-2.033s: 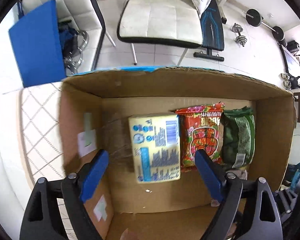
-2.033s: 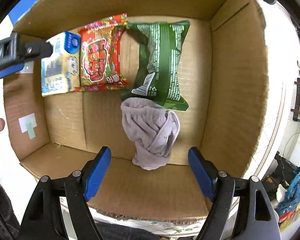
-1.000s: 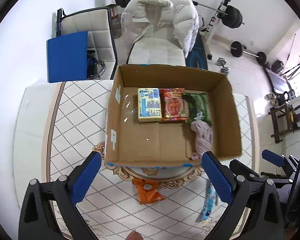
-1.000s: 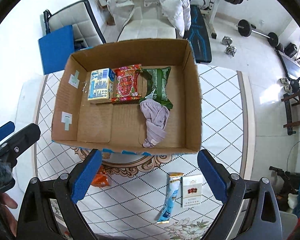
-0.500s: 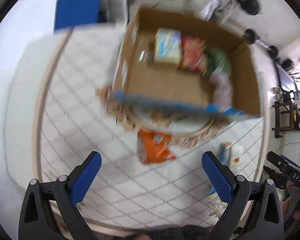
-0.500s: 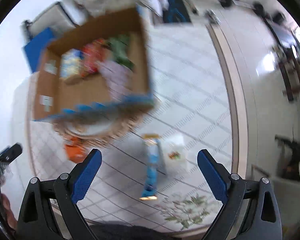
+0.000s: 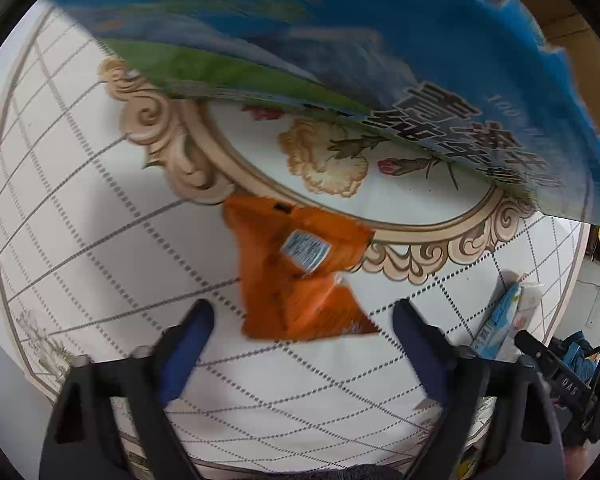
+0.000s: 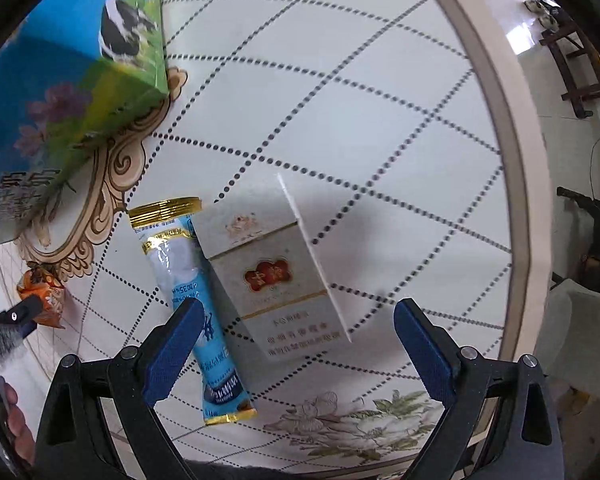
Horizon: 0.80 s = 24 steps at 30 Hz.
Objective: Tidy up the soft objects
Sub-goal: 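Grasp the orange snack bag with the left gripper while the right grasps the white pack, then place the orange bag and white pack into the box and open both grippers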
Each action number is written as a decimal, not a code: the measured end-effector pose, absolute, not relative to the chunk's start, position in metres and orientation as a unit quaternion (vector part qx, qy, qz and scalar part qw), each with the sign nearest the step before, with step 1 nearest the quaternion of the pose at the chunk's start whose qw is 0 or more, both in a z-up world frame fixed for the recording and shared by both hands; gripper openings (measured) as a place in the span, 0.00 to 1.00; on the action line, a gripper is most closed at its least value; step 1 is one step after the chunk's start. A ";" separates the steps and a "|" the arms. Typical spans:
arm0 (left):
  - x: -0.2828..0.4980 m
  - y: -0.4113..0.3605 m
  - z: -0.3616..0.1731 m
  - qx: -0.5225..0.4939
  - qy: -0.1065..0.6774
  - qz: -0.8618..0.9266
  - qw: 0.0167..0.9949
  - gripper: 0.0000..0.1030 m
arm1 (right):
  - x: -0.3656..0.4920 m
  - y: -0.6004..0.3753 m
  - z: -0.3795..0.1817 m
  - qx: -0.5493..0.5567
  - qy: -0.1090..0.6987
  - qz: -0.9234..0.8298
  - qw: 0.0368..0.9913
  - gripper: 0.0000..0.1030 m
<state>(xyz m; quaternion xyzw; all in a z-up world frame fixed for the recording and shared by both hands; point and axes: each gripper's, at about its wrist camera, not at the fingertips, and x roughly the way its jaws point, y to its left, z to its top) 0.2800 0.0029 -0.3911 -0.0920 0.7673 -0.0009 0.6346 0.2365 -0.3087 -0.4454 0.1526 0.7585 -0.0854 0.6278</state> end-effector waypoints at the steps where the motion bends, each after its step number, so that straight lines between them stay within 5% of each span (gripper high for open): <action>1: 0.282 0.000 -0.396 -0.087 0.772 -0.001 0.630 0.63 | 0.238 -0.306 -0.450 0.150 0.761 -0.086 0.625 0.92; 9: 0.284 -0.013 -0.404 -0.061 0.763 0.002 0.644 0.45 | 0.244 -0.283 -0.463 0.104 0.759 -0.101 0.635 0.63; 17: 0.272 -0.009 -0.395 -0.059 0.755 -0.001 0.653 0.42 | 0.243 -0.275 -0.451 0.113 0.755 -0.092 0.639 0.59; 24: 0.238 -0.005 -0.342 -0.090 0.734 -0.029 0.672 0.42 | 0.246 -0.270 -0.382 0.146 0.728 -0.036 0.669 0.59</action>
